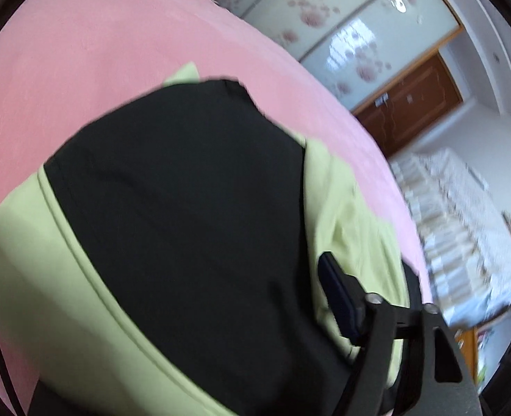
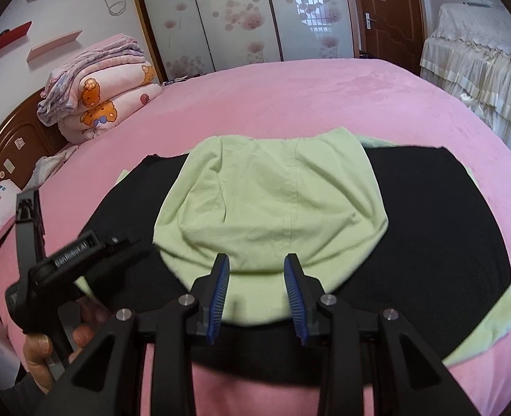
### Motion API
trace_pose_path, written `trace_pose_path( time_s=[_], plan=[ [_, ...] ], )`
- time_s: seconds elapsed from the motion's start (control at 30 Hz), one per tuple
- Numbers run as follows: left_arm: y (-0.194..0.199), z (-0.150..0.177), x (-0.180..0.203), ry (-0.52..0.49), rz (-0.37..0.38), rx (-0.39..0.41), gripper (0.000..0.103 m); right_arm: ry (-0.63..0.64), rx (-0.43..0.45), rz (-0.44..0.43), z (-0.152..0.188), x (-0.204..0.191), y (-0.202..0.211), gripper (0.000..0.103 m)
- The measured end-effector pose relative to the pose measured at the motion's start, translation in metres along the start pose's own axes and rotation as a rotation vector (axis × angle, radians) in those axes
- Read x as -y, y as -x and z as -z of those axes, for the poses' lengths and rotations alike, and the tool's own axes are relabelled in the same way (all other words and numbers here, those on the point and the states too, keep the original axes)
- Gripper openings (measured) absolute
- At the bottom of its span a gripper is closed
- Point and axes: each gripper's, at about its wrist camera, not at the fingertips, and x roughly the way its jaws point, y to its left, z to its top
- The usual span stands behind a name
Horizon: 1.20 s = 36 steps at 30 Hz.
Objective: Fold large clothes
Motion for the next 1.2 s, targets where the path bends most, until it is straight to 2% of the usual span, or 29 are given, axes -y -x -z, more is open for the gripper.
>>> trace_pose_path(
  time_s=[0.03,0.07,0.1,0.13,0.2,0.27,0.4,0.5,0.57,0.63,0.7,0.77,0.9,0.97,1.03,1.1,1.13,1.2],
  plan=[
    [-0.001,-0.005,0.003,0.009,0.001,0.012,0.056,0.009,0.003,0.008,-0.005,-0.001,-0.004,0.033],
    [0.000,-0.007,0.007,0.006,-0.003,0.027,0.046,0.019,0.009,0.017,-0.012,-0.003,-0.010,0.033],
    [0.000,-0.008,0.013,-0.014,-0.023,0.041,0.031,0.030,0.012,0.029,-0.017,-0.004,-0.015,0.032],
    [0.002,-0.008,0.025,-0.067,-0.074,0.062,0.023,0.046,0.020,0.051,-0.024,-0.007,-0.022,0.032],
    [0.007,-0.008,0.039,-0.146,-0.130,0.092,0.013,0.071,0.030,0.072,-0.033,-0.011,-0.033,0.026],
    [0.013,-0.007,0.053,-0.201,-0.161,0.119,0.010,0.089,-0.003,0.067,-0.036,-0.015,-0.049,0.011],
    [0.023,-0.002,0.087,-0.332,-0.180,0.153,0.008,0.096,-0.209,0.021,-0.016,-0.015,-0.096,0.006],
    [0.029,0.007,0.126,-0.469,-0.186,0.195,0.008,0.067,-0.201,-0.012,-0.005,-0.008,-0.095,0.007],
    [0.035,0.012,0.149,-0.542,-0.175,0.211,0.007,-0.004,-0.209,-0.077,-0.006,0.005,-0.091,0.006],
    [0.035,0.018,0.177,-0.607,-0.144,0.218,0.007,-0.082,-0.217,-0.154,-0.006,0.023,-0.084,0.006],
    [0.036,0.028,0.202,-0.660,-0.112,0.220,0.007,-0.134,-0.210,-0.195,-0.006,0.038,-0.071,0.006],
    [0.035,0.043,0.232,-0.724,-0.062,0.213,0.007,-0.170,-0.169,-0.177,-0.005,0.058,-0.049,0.006],
    [0.016,0.089,0.290,-0.882,0.029,0.148,0.007,-0.266,-0.071,0.021,0.000,0.119,0.010,0.006],
    [-0.001,0.120,0.311,-0.972,0.049,0.077,0.008,-0.356,-0.030,0.146,0.006,0.164,0.042,0.006],
    [-0.032,0.157,0.321,-1.037,0.070,-0.050,0.008,-0.435,-0.005,0.220,0.014,0.198,0.066,0.006],
    [-0.063,0.187,0.319,-1.072,0.061,-0.172,0.010,-0.505,0.019,0.265,0.024,0.230,0.087,0.006],
    [-0.078,0.203,0.317,-1.098,0.033,-0.229,0.011,-0.524,0.023,0.279,0.029,0.242,0.093,0.007],
    [-0.096,0.221,0.309,-1.115,-0.010,-0.293,0.014,-0.544,0.007,0.303,0.037,0.257,0.097,0.006]
  ],
)
